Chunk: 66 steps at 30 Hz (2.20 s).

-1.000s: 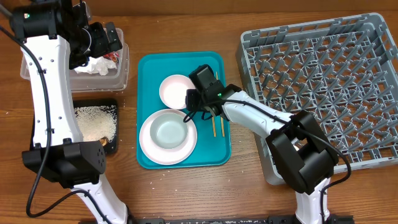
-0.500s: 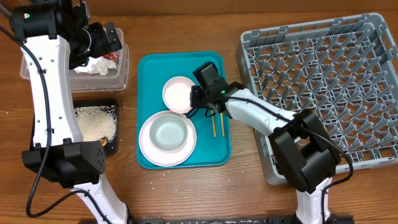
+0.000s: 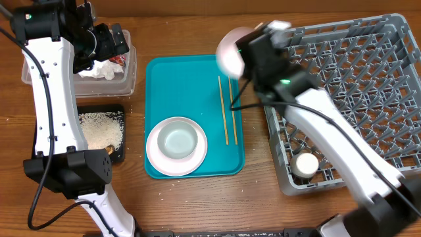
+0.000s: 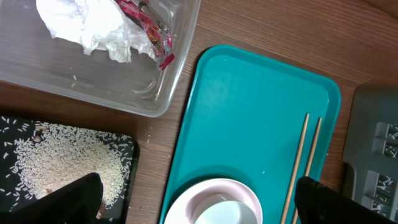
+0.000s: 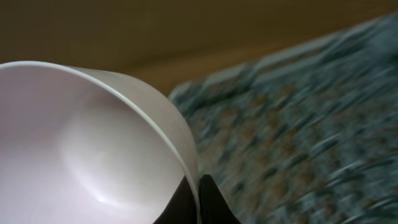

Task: Sort waste into correct bins and load items into the dishwasher
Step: 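Carry the white bowl to the back of the rack and release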

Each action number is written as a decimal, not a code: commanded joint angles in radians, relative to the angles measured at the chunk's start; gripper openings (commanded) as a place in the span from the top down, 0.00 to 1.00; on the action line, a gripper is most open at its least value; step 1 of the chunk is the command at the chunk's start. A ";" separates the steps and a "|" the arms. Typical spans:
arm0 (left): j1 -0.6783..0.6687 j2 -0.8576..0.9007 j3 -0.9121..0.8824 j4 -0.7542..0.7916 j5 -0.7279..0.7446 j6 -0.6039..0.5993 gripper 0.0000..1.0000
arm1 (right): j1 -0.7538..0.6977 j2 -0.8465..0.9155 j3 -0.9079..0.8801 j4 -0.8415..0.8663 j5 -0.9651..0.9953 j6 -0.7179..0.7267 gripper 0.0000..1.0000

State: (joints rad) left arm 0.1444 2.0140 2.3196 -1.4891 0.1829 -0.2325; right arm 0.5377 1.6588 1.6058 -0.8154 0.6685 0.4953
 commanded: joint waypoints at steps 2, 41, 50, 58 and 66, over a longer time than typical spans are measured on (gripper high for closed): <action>0.005 -0.006 0.012 0.001 -0.007 0.016 0.00 | -0.033 0.050 -0.010 0.062 0.543 -0.169 0.96; 0.005 -0.006 0.012 0.001 -0.007 0.016 0.00 | -0.135 0.432 -0.017 0.311 0.612 -0.577 0.96; 0.005 -0.006 0.012 0.001 -0.007 0.016 0.00 | -0.096 0.432 -0.017 0.208 0.592 -0.573 0.96; 0.005 -0.006 0.012 0.001 -0.007 0.016 0.00 | -0.030 0.432 -0.017 0.201 0.632 -0.573 0.36; 0.005 -0.006 0.012 0.001 -0.007 0.016 0.00 | 0.016 0.388 0.007 0.208 0.666 -0.573 0.02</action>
State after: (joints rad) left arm 0.1444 2.0140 2.3196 -1.4895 0.1829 -0.2325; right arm 0.5343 2.0869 1.5902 -0.6140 1.3178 -0.0864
